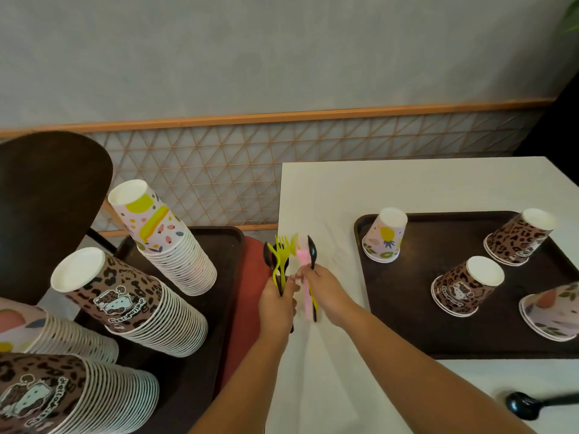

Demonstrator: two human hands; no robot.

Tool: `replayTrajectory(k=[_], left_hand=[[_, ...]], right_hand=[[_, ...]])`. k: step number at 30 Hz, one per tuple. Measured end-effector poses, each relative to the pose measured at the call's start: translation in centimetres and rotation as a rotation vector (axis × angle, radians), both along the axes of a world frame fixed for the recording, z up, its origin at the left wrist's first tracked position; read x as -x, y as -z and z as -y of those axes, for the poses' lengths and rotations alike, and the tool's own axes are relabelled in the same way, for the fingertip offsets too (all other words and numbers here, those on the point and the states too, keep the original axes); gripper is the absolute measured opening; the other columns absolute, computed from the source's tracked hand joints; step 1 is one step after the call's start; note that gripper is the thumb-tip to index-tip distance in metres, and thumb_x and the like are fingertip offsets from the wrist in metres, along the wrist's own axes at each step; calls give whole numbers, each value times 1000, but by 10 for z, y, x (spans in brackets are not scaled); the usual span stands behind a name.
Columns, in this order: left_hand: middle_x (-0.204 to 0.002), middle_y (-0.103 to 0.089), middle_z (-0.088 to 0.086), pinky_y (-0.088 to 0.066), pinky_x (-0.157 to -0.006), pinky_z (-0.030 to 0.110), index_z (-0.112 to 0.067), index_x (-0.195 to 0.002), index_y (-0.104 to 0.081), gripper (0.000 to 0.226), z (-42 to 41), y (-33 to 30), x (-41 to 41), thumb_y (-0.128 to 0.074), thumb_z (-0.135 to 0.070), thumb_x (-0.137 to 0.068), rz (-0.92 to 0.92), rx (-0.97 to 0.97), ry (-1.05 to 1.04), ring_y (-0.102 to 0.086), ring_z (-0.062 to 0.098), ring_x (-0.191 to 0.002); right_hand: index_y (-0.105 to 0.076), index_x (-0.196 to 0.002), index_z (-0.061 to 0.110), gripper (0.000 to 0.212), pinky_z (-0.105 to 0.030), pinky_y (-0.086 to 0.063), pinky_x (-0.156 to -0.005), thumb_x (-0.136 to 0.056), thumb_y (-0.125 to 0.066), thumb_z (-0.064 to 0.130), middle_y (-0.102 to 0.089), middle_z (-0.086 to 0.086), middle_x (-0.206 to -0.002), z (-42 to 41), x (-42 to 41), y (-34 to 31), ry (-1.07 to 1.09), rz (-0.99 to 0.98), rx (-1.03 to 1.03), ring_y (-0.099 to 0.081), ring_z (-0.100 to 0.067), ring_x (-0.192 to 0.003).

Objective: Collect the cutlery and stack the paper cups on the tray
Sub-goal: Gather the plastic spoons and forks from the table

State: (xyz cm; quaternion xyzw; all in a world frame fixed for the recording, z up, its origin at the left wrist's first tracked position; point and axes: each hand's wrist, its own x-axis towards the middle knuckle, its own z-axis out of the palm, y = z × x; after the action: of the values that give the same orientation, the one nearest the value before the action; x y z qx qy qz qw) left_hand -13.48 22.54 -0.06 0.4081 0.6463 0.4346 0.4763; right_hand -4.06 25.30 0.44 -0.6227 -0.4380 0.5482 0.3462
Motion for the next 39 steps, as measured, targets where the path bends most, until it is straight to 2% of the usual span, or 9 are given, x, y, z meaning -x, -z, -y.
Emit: replayTrajectory(k=[5,12,15,17,20,23,26,33,39], left_hand=[[-69,-61,6,-46,-58,29,-18,-89,-59,22,-10,-7,-15,-45,-33,-97,14,42,182,-58,20,-63],[-78,-67,-2,-46,-62,11,-4,-105,-63,20,-27,-12,-17,-53,-16,-94,127,41,361,-65,2,-69],[-72,-63,-3,-42,-58,9,-11,-91,-63,12,-38,-19,-17,-51,-13,-95,58,16,396,-60,1,-62],[-71,-58,-4,-38,-53,7,-12,-89,-61,15,-47,-21,-16,-48,-14,-96,-51,-23,379,-53,7,-64],[-75,-55,-5,-37,-53,8,-12,-97,-58,17,-57,-19,-14,-42,-15,-98,-176,-34,355,-49,7,-68],[-85,-55,-3,-37,-61,13,-10,-98,-53,14,-60,-16,-13,-40,-13,-98,-190,-34,347,-50,12,-76],[-89,-55,-5,-39,-61,14,-10,-97,-50,12,-58,-14,-15,-39,-12,-99,-195,-29,364,-49,9,-76],[-76,-53,0,-41,-65,37,-7,-97,-50,13,-46,-17,-20,-39,-14,-98,-346,-113,388,-48,20,-66],[-79,-52,7,-26,-55,24,-1,-98,-53,26,-25,-31,-26,-44,-25,-97,-631,-296,463,-48,19,-70]], right_hand=[[-66,-91,15,25,-20,-45,-61,-96,-44,25,-64,-15,-106,-3,-5,-6,165,-126,107,-60,-22,-96],[-59,-85,14,25,-25,-41,-69,-98,-39,22,-57,-14,-87,-15,-24,-15,15,-61,90,-50,-18,-78],[-56,-93,4,34,-37,-44,-80,-99,-33,28,-57,-18,-81,-24,-33,-22,-80,115,-14,-51,-19,-75],[-56,-102,4,30,-34,-43,-82,-100,-32,22,-59,-12,-91,-33,-43,-21,-116,330,-132,-54,-21,-84],[-50,-121,-3,33,-41,-40,-95,-91,-43,8,-52,-19,-127,-40,-58,-4,-235,999,-353,-49,-35,-111],[-34,-137,4,52,-42,-36,-100,-90,-48,23,-45,-14,-133,-45,-62,7,-223,1287,-234,-42,-34,-121],[-15,-144,5,58,-42,-28,-106,-94,-42,18,-34,-17,-139,-45,-64,16,-394,1417,-116,-29,-34,-130],[-33,-129,4,39,-36,-37,-96,-91,-41,5,-43,-15,-132,-24,-56,23,-447,1315,-161,-40,-30,-122],[-41,-134,19,39,-34,-31,-97,-95,-39,21,-47,-5,-128,21,-70,6,-428,1044,-311,-39,-25,-119]])
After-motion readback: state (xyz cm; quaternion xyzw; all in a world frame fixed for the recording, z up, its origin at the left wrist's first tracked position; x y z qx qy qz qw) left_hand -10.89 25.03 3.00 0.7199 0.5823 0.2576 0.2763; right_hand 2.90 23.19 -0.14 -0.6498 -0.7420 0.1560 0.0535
